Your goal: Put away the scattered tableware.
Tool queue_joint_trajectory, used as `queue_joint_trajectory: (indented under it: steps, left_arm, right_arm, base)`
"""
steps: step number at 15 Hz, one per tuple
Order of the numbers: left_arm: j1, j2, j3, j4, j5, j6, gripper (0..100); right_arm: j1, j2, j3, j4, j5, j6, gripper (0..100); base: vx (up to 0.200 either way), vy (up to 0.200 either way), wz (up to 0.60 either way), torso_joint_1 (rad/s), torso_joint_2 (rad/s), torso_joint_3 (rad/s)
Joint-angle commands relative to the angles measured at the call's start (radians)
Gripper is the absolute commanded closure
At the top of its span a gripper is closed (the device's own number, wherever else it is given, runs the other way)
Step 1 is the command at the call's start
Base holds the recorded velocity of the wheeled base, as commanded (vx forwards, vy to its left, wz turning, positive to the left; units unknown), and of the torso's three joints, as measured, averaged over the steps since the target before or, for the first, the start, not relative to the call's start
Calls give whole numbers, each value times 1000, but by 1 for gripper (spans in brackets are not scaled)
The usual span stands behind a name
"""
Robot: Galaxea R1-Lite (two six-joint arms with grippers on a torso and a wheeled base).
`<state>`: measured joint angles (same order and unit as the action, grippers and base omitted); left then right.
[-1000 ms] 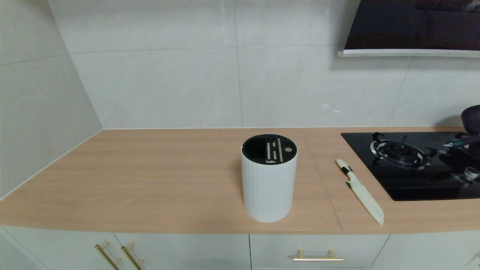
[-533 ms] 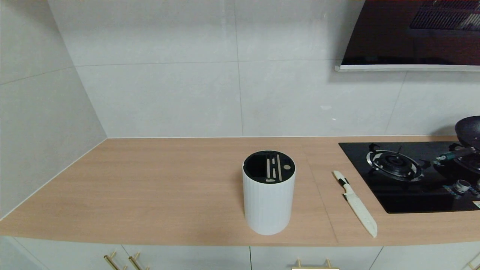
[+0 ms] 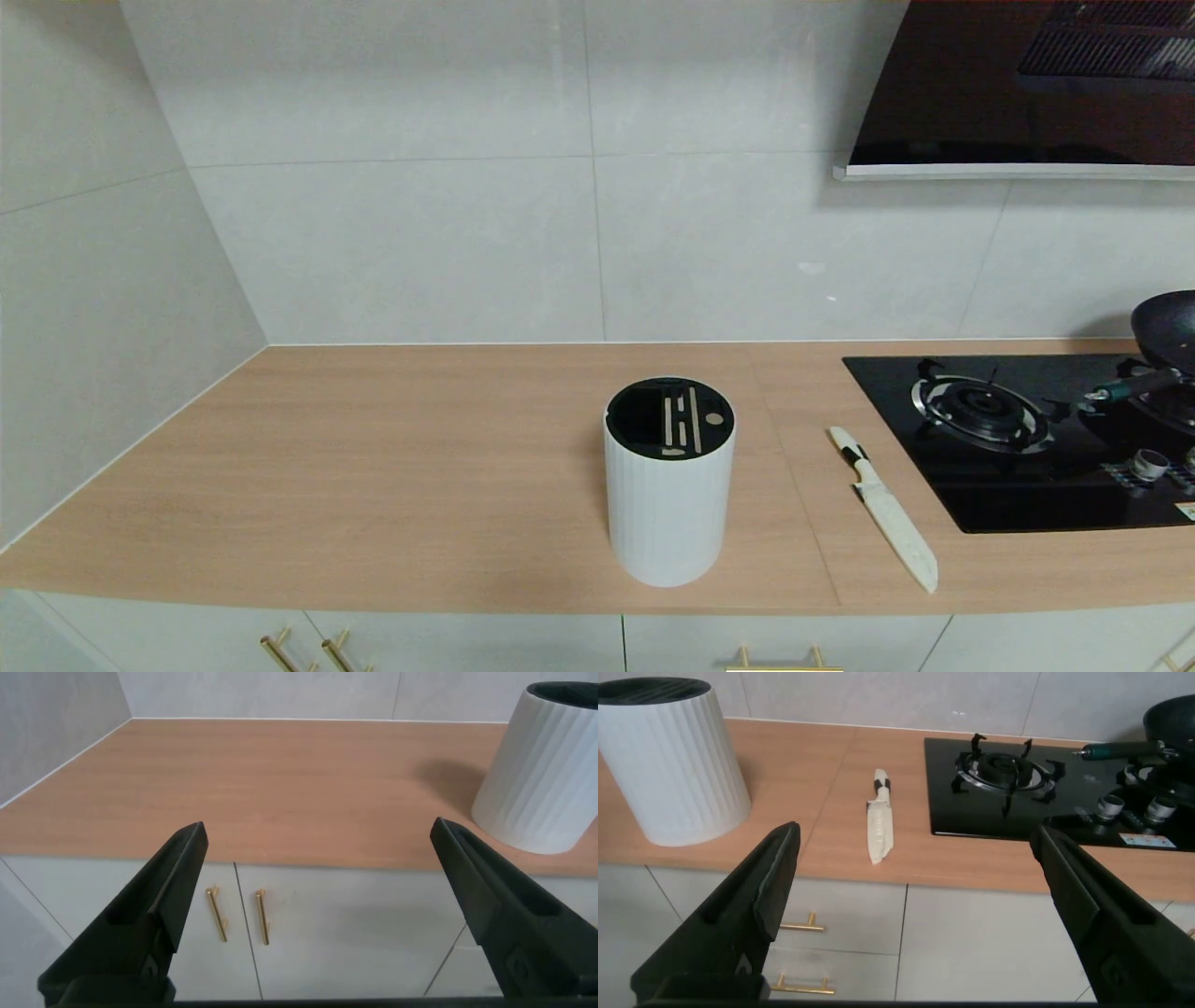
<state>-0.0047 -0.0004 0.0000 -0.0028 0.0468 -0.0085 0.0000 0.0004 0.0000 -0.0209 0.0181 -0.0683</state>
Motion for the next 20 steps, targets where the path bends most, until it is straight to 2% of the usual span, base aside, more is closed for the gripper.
queue_joint_trajectory:
  steps: [1, 5, 7, 11, 15, 18, 20]
  left_arm:
    - [0, 0, 0, 0, 1, -1, 0]
    - [0, 0, 0, 0, 1, -1, 0]
    - [0, 0, 0, 0, 1, -1, 0]
    - [0, 0, 0, 0, 1, -1, 0]
    - [0, 0, 0, 0, 1, -1, 0]
    - [0, 0, 0, 0, 1, -1, 0]
    - [0, 0, 0, 0, 1, -1, 0]
  right_arm:
    - [0, 1, 0, -1, 0, -1, 0]
    - [0, 3, 0, -7, 0, -5, 0]
    - [9, 46, -114, 1, 19, 8, 0]
    - [44, 352, -282, -2, 80, 8, 0]
    - [57, 771, -466, -4, 91, 8, 0]
    - [84, 1024, -508, -56, 92, 10, 0]
    - [112, 1195, -514, -160, 91, 10, 0]
  base:
    - [0, 0, 0, 0, 0, 0]
    - [0, 0, 0, 0, 0, 0]
    - [0, 0, 0, 0, 0, 0]
    - [0, 0, 0, 0, 0, 0]
    - [0, 0, 0, 0, 0, 0]
    - [0, 0, 0, 0, 0, 0]
    - [0, 0, 0, 0, 0, 0]
